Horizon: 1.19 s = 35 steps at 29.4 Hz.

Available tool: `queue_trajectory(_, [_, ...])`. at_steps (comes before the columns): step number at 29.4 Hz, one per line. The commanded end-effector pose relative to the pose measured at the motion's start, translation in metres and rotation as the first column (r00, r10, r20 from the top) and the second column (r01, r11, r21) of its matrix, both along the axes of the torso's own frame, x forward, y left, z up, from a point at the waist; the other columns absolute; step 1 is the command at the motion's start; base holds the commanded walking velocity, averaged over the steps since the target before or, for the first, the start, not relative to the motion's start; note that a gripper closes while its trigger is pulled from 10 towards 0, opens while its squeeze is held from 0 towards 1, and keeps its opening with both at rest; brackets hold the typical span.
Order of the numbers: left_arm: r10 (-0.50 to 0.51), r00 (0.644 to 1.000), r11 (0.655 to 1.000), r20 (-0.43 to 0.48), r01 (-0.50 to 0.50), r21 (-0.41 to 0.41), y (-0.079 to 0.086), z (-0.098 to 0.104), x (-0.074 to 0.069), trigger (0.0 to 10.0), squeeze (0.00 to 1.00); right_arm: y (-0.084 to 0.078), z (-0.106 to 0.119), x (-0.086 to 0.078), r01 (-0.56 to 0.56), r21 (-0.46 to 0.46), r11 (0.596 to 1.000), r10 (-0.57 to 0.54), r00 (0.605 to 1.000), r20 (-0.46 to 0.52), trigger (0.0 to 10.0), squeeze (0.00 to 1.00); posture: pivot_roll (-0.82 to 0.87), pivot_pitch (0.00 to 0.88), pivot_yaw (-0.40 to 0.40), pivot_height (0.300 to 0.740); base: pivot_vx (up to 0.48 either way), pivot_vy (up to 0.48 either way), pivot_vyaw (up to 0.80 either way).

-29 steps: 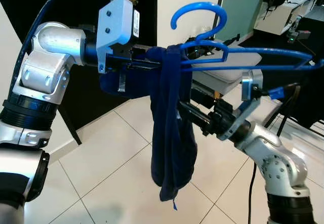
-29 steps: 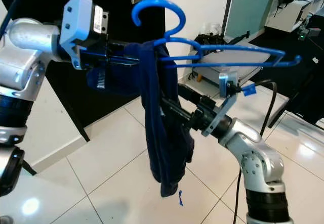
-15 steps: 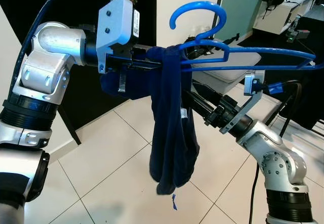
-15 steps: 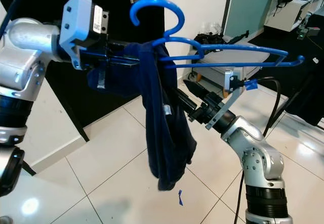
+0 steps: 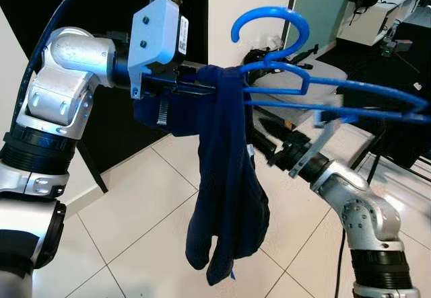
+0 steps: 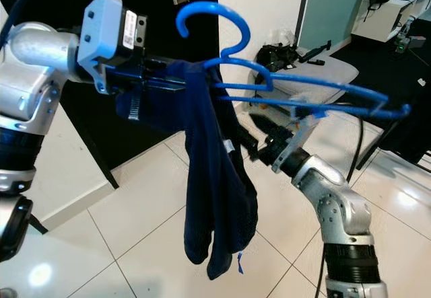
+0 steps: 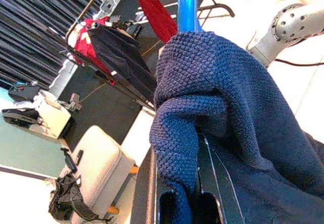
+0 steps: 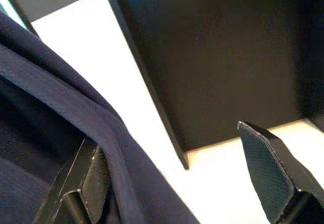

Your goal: Hang hanger

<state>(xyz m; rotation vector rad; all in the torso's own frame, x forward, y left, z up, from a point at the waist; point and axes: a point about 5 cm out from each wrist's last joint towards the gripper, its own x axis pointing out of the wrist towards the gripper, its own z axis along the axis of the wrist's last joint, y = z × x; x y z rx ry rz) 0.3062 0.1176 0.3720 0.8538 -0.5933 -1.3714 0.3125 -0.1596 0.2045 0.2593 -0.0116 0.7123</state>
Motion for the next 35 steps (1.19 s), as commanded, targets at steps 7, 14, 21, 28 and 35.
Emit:
queue_trajectory(7, [0.027, 0.998, 1.000, 0.050, -0.026, -0.013, 0.004, 0.011, 0.001, 10.0, 0.00, -0.016, -0.041, 0.003, 0.077, -0.229, 0.970, -0.123, 0.973, -0.195, 10.0, 0.00, 0.08, 0.057, 0.018, 0.740, 0.000, 0.000, 0.00])
queue_trajectory(14, [0.102, 0.991, 0.995, 0.081, -0.101, -0.020, 0.016, 0.017, 0.008, 10.0, 0.00, -0.037, -0.056, 0.004, 0.161, -0.287, 0.944, -0.241, 0.932, -0.272, 10.0, 0.00, 0.07, 0.060, 0.015, 0.740, 0.000, 0.000, 0.00])
queue_trajectory(21, [0.184, 0.978, 0.983, 0.100, -0.182, -0.028, 0.031, 0.021, 0.015, 10.0, 0.00, -0.053, -0.057, 0.004, 0.229, -0.301, 0.926, -0.314, 0.908, -0.276, 10.0, 0.00, 0.07, 0.063, 0.014, 0.740, 0.000, 0.000, 0.00])
queue_trajectory(28, [0.310, 0.945, 0.950, 0.106, -0.313, 0.010, 0.053, 0.007, 0.027, 10.0, 0.00, -0.081, -0.052, 0.011, 0.385, -0.329, 0.862, -0.471, 0.849, -0.240, 0.0, 0.00, 0.07, 0.068, 0.007, 0.740, 0.000, 0.000, 0.00])
queue_trajectory(35, [0.315, 0.944, 0.946, 0.102, -0.320, 0.042, 0.054, -0.006, 0.030, 10.0, 0.00, -0.093, -0.038, 0.016, 0.471, -0.290, 0.833, -0.534, 0.823, -0.196, 0.0, 0.00, 0.06, 0.068, 0.009, 0.740, 0.000, 0.000, 0.00])
